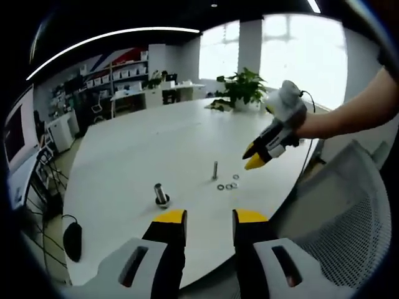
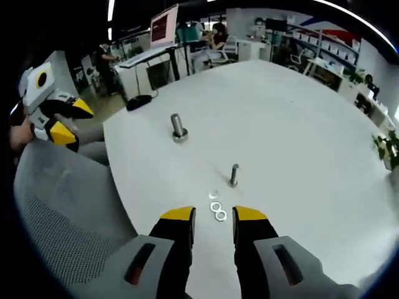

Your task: Place the washer onto the threaded stud by aligning its center hole with the stud, sliding it down to the base, and recovering from edge contact or off-axis alignment until the washer reaches the visible bottom stop.

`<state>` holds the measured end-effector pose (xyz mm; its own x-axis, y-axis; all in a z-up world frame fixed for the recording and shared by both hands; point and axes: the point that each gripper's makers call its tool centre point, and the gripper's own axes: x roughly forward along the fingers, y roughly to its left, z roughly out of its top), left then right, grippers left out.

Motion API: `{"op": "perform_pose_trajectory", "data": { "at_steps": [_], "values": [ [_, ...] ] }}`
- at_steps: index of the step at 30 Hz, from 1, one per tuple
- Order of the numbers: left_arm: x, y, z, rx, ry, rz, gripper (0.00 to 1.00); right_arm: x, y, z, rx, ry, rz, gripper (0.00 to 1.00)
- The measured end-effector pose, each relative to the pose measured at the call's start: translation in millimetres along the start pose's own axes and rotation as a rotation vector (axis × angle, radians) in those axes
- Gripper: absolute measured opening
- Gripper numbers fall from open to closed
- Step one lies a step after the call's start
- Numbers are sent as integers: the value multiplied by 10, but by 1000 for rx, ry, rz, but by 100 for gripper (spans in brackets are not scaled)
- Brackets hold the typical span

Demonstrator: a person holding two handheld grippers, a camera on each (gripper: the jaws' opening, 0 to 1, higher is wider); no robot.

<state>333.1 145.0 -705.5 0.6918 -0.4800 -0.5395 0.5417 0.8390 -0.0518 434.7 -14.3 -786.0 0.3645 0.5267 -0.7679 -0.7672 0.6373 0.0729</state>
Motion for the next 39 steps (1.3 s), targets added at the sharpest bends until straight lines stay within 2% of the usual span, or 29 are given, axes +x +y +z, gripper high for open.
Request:
{"op": "perform_pose_trajectory", "data": {
  "at_steps": [4,10,16,18,30,31,33,35,39],
  "values": [
    [3,-1,3,2,-1,-4,27,184,-5,34,16,26,15,26],
    [1,31,-14,2,7,13,26,466,48,-11,-78,113,51,26],
    [29,2,-82,21,47,3,25,667,-25,-203,-109,205,61,25],
    [14,1,-35,26,23,1,24,698,-25,-228,-100,215,68,25],
    [20,8,-60,12,29,3,26,807,-6,-273,-162,277,86,25],
    [20,8,-58,13,29,3,26,814,23,-313,-174,296,96,25],
    [22,11,-63,23,34,6,26,810,7,-298,-245,288,81,25],
    [25,18,-66,19,36,7,26,828,13,-301,-280,285,78,26],
    [34,7,-97,17,50,4,26,824,12,-281,-260,297,81,26]
  ]
}}
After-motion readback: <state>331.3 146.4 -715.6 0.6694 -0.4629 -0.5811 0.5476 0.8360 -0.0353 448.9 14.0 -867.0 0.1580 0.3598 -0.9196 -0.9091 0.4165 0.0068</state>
